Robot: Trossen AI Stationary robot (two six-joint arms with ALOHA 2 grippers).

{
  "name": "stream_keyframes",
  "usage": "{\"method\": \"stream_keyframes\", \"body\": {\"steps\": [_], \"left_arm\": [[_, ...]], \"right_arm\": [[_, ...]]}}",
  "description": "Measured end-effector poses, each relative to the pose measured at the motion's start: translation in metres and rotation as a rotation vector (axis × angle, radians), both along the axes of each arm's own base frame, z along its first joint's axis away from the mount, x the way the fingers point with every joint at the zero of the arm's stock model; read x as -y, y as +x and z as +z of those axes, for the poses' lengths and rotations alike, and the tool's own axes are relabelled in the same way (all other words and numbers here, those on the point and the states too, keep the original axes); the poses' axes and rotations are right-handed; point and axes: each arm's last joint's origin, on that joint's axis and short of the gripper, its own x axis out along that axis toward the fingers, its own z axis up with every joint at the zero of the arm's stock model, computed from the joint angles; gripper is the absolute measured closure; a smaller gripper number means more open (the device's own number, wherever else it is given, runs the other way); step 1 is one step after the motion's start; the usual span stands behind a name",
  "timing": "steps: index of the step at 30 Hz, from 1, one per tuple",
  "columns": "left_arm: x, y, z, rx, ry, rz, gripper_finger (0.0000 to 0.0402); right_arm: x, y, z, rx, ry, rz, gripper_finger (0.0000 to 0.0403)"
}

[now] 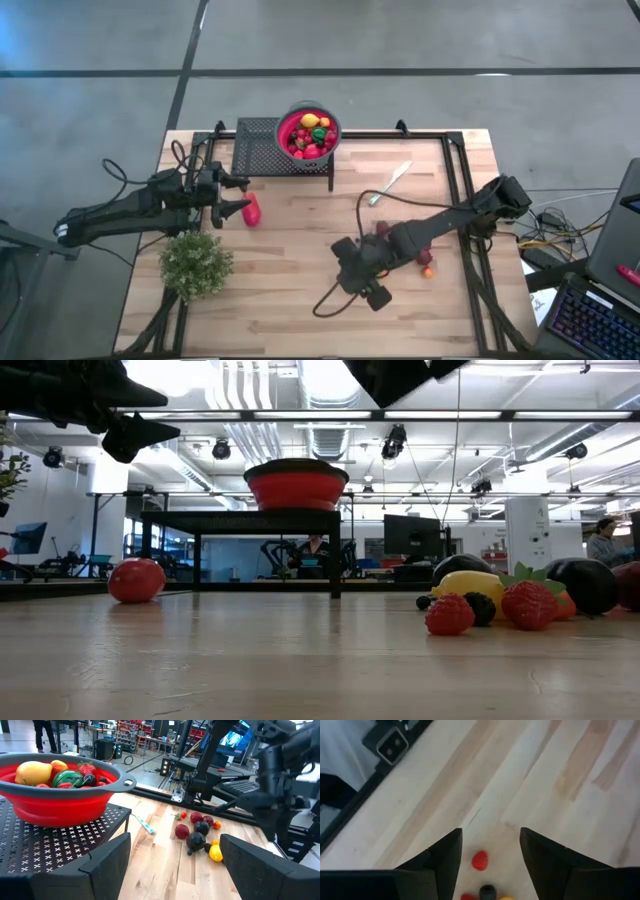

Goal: Pick & Place Fruit
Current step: Put the red raspberry into the red gray strainer bowl on the shelf

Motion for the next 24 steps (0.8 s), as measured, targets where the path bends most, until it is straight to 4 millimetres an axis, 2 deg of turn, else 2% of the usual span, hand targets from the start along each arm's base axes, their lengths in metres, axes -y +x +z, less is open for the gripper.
{"method": "stream_keyframes", "body": {"steps": [11, 24], "left_arm": [[0.0, 0.0, 0.0, -0.005, -0.001, 0.0, 0.009], [0.0, 0.0, 0.0, -0.004, -0.001, 0.0, 0.009]], "right_arm": [[-0.006, 0.003, -0.034, -0.081, -0.031, -0.044, 0.0219], [-0.005, -0.001, -0.074, -0.112, -0.048, -0.081, 0.019]]}}
